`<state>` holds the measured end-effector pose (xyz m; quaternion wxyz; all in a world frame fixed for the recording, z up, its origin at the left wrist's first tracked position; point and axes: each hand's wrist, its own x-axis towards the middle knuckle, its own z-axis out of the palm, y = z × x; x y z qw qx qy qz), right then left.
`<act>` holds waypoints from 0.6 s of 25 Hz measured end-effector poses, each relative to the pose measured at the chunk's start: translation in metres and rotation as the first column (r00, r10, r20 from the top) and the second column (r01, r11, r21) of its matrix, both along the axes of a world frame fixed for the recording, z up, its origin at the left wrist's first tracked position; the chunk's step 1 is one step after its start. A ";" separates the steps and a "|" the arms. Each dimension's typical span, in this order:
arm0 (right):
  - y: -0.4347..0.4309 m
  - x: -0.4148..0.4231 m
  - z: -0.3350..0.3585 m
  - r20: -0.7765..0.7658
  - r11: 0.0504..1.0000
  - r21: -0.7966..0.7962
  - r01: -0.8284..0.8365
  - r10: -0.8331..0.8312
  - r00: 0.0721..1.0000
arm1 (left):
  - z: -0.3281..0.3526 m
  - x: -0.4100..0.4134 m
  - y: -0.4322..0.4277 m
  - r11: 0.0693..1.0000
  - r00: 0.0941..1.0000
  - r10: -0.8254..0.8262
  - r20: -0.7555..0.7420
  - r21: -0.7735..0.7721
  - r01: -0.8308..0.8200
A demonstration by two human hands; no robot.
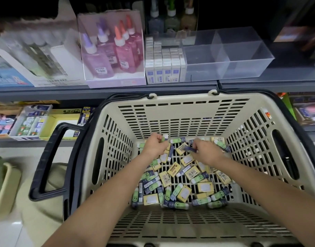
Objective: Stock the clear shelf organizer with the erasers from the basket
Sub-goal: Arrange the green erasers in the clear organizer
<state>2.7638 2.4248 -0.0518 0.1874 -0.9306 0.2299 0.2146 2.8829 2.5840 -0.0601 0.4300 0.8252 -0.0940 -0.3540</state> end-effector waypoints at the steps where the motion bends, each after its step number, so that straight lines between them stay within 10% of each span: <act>1: 0.001 0.002 0.004 0.037 0.995 0.104 0.003 -0.007 0.999 | 0.002 -0.003 -0.004 1.000 0.997 -0.002 -0.071 -0.014 0.001; 7: 0.011 0.016 0.024 0.115 0.786 0.612 0.087 -0.197 0.974 | 0.009 -0.027 -0.009 0.988 0.824 -0.090 -0.559 -0.152 0.004; 11: 0.007 0.004 0.019 0.080 0.838 0.535 0.105 -0.174 0.981 | 0.008 -0.030 -0.005 0.978 0.749 -0.141 -0.647 -0.207 0.006; 15: -0.006 -0.022 0.020 -0.140 0.949 0.161 -0.273 0.295 0.945 | 0.005 -0.024 0.002 0.980 0.724 -0.111 -0.681 -0.195 -0.033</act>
